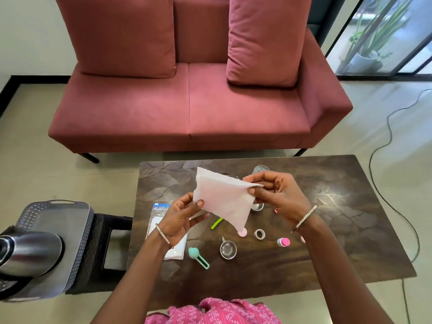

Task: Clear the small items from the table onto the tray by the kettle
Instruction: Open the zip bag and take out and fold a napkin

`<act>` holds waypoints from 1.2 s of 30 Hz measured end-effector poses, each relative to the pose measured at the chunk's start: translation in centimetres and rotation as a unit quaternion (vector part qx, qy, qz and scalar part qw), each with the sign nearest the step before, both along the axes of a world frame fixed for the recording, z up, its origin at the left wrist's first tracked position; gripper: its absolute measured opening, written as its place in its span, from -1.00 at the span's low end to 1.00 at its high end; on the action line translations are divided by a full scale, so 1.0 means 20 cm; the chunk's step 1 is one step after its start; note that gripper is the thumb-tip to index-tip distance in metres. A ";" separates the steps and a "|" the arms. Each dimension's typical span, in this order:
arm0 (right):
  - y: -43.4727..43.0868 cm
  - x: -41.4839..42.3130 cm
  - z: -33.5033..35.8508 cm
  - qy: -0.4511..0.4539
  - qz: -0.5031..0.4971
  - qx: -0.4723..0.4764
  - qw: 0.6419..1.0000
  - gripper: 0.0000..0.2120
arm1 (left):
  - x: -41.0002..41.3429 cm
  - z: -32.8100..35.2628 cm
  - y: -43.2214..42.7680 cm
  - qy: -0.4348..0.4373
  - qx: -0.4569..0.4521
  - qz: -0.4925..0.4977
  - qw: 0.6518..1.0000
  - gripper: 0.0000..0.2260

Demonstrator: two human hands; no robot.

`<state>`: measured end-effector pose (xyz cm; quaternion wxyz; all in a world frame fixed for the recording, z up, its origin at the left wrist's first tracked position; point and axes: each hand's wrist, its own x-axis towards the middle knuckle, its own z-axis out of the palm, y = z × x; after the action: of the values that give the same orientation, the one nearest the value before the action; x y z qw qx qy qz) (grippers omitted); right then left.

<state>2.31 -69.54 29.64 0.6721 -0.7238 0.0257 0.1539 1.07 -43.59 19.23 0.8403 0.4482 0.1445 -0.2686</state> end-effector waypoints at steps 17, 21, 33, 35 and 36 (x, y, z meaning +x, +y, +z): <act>-0.09 -0.02 0.00 -0.014 -0.151 -0.080 0.985 -0.86 | 0.06 0.10 -0.12 -0.015 0.052 0.081 0.995 -0.65; -0.11 -0.01 -0.02 0.011 -0.126 -0.074 0.989 -0.77 | 0.07 0.11 -0.08 -0.038 0.025 0.044 0.998 -0.73; -0.15 -0.01 -0.05 0.003 -0.120 -0.134 0.984 -0.67 | 0.13 0.16 -0.10 -0.140 0.229 0.056 0.962 -0.74; -0.16 -0.01 -0.05 0.003 -0.113 -0.146 0.983 -0.73 | 0.13 0.15 -0.11 -0.164 0.278 0.048 0.945 -0.78; -0.17 -0.01 -0.06 0.003 -0.109 -0.151 0.983 -0.76 | 0.13 0.14 -0.11 -0.170 0.297 0.044 0.939 -0.80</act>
<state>2.16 -73.00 28.43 0.5678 -0.8092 0.1298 0.0765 3.63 -45.79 22.06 0.6921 0.7094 0.0926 -0.0956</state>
